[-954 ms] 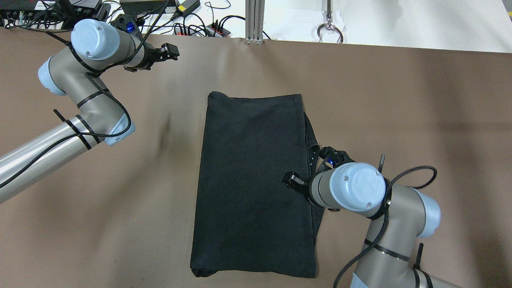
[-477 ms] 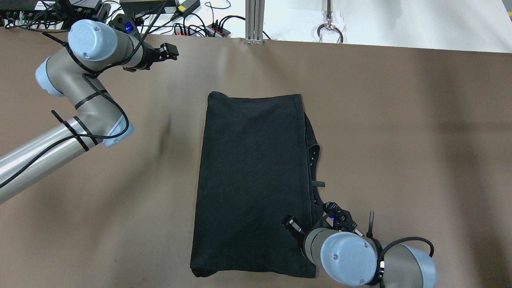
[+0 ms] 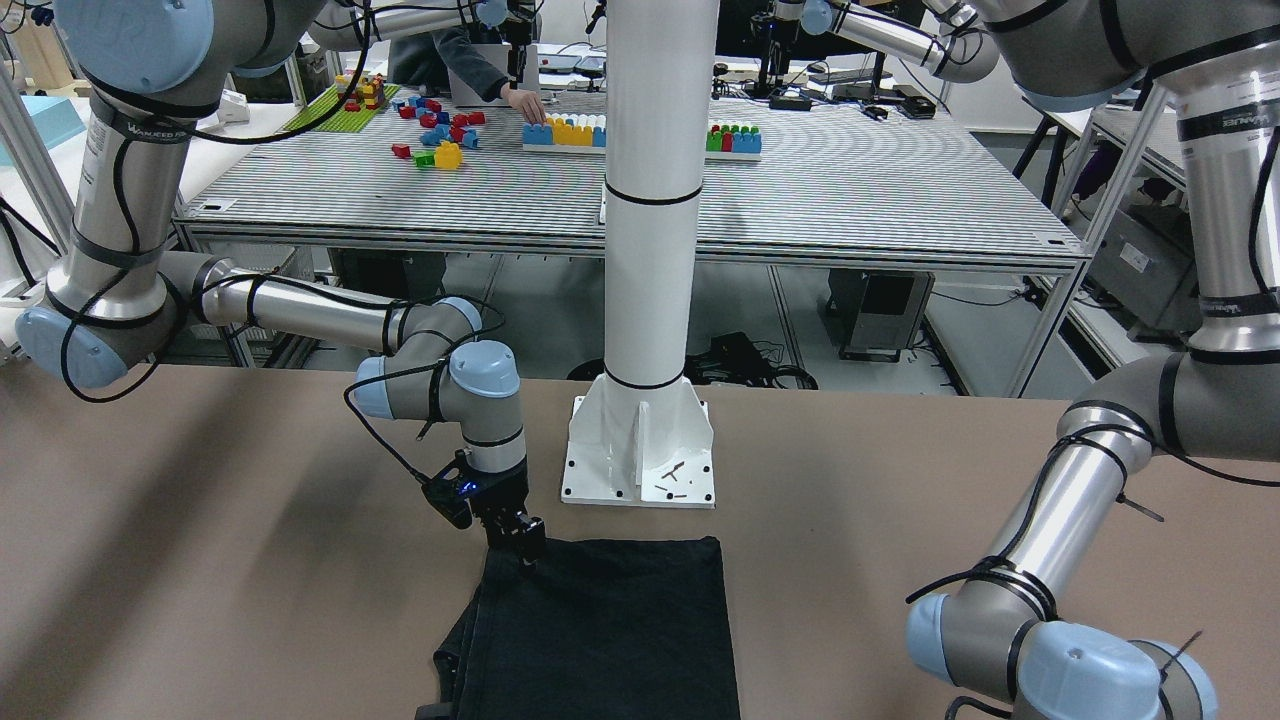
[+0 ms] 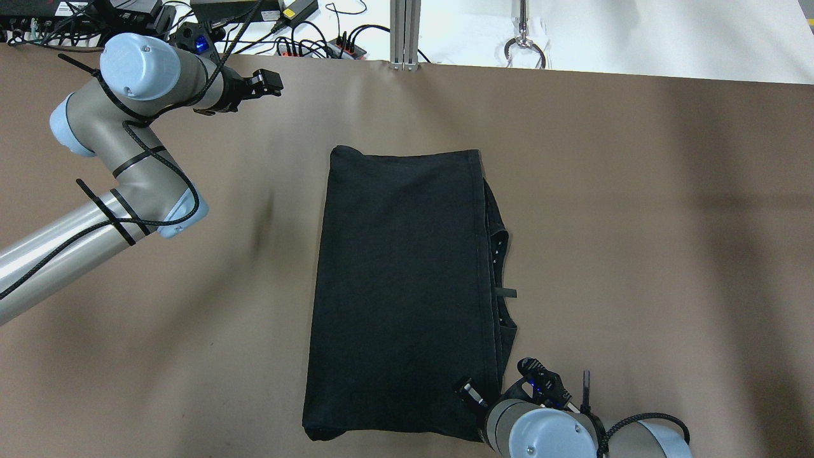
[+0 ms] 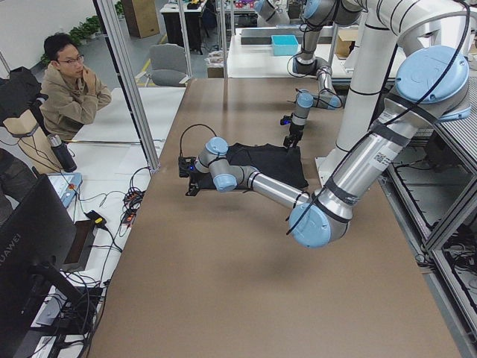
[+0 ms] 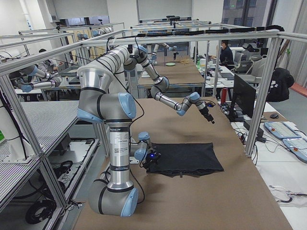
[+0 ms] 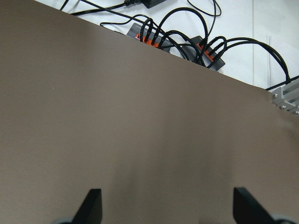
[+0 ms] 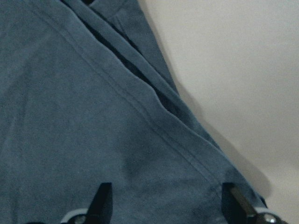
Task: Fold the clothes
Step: 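Grasp the bundle's near corner with the right gripper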
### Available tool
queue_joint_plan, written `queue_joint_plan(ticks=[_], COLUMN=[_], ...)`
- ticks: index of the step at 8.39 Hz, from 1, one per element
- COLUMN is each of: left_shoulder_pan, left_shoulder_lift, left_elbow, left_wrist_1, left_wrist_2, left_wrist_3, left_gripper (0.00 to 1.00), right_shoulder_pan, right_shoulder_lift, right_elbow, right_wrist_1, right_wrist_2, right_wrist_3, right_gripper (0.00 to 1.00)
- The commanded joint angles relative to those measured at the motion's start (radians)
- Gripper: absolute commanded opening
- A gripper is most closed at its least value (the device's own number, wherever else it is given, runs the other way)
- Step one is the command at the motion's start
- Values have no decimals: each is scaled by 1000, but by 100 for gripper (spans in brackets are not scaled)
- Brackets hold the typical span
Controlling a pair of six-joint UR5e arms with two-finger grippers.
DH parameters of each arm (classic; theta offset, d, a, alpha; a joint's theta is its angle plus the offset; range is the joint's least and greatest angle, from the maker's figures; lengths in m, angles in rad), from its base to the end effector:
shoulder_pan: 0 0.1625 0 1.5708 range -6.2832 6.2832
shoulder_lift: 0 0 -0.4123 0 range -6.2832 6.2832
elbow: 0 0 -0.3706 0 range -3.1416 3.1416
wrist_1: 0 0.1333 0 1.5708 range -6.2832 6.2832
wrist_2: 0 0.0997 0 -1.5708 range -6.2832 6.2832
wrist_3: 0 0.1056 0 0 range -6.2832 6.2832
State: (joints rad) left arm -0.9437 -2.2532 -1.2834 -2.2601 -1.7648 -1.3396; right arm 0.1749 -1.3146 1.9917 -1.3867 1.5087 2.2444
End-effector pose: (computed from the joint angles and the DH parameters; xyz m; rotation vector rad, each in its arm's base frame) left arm 0.3429 -0.6657 0.3002 0.4596 1.0094 -0.5341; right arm -0.5057 -0.2314 0.3222 -0.1609 -0.8750 0.8206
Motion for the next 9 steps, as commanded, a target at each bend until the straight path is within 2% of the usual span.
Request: queue_joint_plan(ticks=[1,2,6,8,9], left_shoulder_pan=[0,0,0,0,0], left_shoulder_lift=[4,4,6,15,33], left_elbow=[-8,-14,-16,-25,-46], left_wrist_1=[1,1,1,1,2], left_wrist_2=[1,1,11,21,19], left_wrist_3=[-4,-4,-4,-6,-6], left_gripper=[100,100,100,100,100], right_shoulder_pan=[-6,-15,-17,-9,-2], right_shoulder_lift=[-26,-22,-14,-11,-9], right_elbow=[1,-4,-16,-17,-10], right_wrist_1=[0,0,0,0,0], right_wrist_2=[1,1,1,-1,1], right_wrist_3=[7,7,9,27,32], right_gripper=[81,75,62,43,29])
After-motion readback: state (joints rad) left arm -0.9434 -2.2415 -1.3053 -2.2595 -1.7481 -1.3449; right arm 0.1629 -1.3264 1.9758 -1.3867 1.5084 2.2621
